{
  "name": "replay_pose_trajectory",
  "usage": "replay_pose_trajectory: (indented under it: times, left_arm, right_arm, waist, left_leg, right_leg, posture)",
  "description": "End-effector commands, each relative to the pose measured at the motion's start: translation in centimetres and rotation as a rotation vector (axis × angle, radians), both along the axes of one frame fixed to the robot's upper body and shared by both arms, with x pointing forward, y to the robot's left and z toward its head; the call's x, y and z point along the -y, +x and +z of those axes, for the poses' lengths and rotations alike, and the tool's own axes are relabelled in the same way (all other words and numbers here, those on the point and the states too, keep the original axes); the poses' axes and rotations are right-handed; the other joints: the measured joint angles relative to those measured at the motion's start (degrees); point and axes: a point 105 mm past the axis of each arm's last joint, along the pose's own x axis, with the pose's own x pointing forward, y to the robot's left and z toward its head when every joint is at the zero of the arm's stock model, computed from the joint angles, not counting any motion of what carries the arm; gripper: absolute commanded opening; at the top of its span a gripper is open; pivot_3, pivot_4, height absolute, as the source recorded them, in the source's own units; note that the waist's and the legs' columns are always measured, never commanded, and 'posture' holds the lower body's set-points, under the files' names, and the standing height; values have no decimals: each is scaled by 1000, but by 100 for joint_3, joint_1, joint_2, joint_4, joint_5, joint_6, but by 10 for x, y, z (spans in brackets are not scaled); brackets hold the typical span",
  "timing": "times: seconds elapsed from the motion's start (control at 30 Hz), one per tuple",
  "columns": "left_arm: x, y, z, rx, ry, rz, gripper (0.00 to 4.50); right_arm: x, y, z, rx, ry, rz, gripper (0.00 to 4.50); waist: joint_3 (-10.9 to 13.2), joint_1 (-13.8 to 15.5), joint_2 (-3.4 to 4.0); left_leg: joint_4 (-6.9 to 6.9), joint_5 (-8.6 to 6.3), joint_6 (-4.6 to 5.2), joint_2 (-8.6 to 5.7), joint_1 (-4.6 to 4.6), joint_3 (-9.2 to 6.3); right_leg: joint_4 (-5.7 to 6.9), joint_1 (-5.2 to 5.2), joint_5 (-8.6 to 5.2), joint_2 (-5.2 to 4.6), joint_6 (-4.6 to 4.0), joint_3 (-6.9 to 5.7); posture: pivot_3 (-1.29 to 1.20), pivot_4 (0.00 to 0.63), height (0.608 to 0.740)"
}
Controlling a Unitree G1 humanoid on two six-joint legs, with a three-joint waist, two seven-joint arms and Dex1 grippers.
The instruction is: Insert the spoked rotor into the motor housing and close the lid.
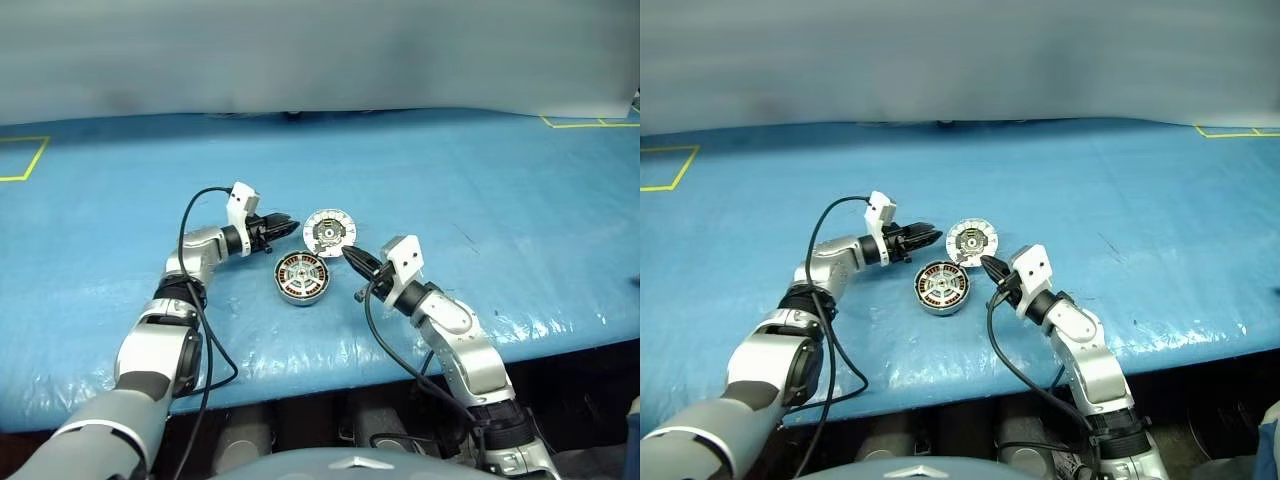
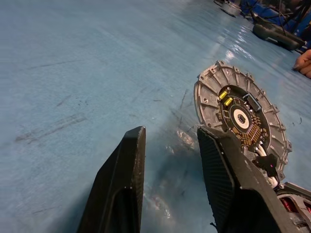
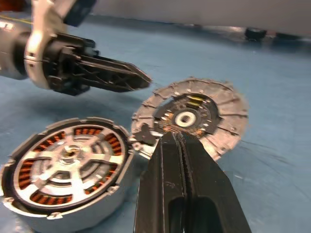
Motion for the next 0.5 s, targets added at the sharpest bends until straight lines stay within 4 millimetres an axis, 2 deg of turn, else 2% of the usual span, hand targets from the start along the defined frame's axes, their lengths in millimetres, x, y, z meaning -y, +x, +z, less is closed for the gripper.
replay_pose_trajectory:
  times: [0.03,0.23,0.37,0.5]
  left_arm:
    - [-14,-5,12,90,30,17,1768]
    - [-5,-44,27,164,-35,-80,1768]
    - [6,-75,20,124,-35,-164,1768]
    - [5,-87,14,90,-23,-156,1768]
  right_arm:
    - [23,15,-4,-27,-20,-135,0]
    - [32,32,-22,-166,49,-199,0]
    - [25,39,-23,-207,148,-141,0]
    - [17,46,-21,-231,235,-73,0]
  waist:
    - [0,0,0]
    - [1,12,2]
    - [0,13,4]
    - [1,-2,8]
  left_leg:
    - [-1,0,-1,2,0,0]
    - [-3,1,-2,9,-1,1]
    - [-2,1,-1,8,4,-2]
    - [-3,1,-1,10,9,1]
  right_leg:
    - [0,0,0,0,0,0]
    - [1,-2,2,-5,-7,5]
    - [1,5,0,-5,-4,3]
    - [3,5,0,-2,-3,7]
  posture:
    - [0,150,740]
    - [0,150,740]
    - [0,150,740]
    - [0,150,740]
